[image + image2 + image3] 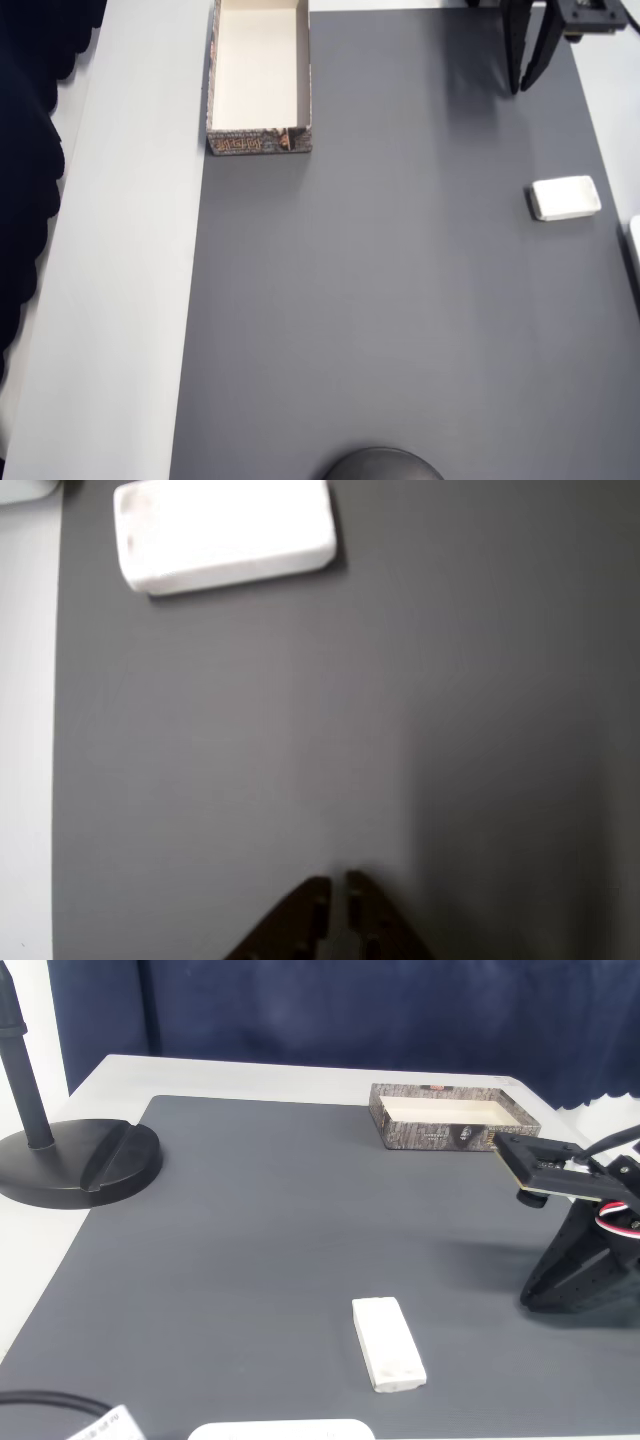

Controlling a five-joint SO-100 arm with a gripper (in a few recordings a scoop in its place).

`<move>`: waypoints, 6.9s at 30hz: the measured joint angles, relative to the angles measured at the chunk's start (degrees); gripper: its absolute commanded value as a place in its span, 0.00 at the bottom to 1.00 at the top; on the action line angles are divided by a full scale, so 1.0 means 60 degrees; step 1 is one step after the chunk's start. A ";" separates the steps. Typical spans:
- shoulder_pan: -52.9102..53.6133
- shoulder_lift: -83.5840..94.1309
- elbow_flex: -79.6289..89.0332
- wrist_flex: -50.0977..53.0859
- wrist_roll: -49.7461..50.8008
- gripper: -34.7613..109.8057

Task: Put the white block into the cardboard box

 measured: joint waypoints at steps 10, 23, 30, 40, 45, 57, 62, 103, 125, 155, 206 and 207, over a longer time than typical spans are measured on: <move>0.0000 0.0000 0.0000 0.0000 0.0000 0.23; 0.0000 0.0000 0.0000 0.0000 0.0000 0.23; 0.0000 0.0000 0.0000 0.0000 0.0000 0.23; 0.0000 0.0000 0.0000 0.0000 0.0000 0.23; 0.0000 0.0000 0.0000 0.0000 0.0000 0.23; 0.0000 0.0000 0.0000 0.0000 0.0000 0.23; 0.0000 0.0000 0.0000 0.0000 0.0000 0.23; 0.0000 0.0000 0.0000 0.0000 0.0000 0.23; 0.0000 0.0000 0.0000 0.0000 0.0000 0.23; 0.0000 0.0000 0.0000 0.0000 0.0000 0.23; 0.0000 -0.8218 -0.4907 -0.0996 -0.0630 0.23; -0.0015 -0.8628 -0.5244 -0.0996 -0.0630 0.23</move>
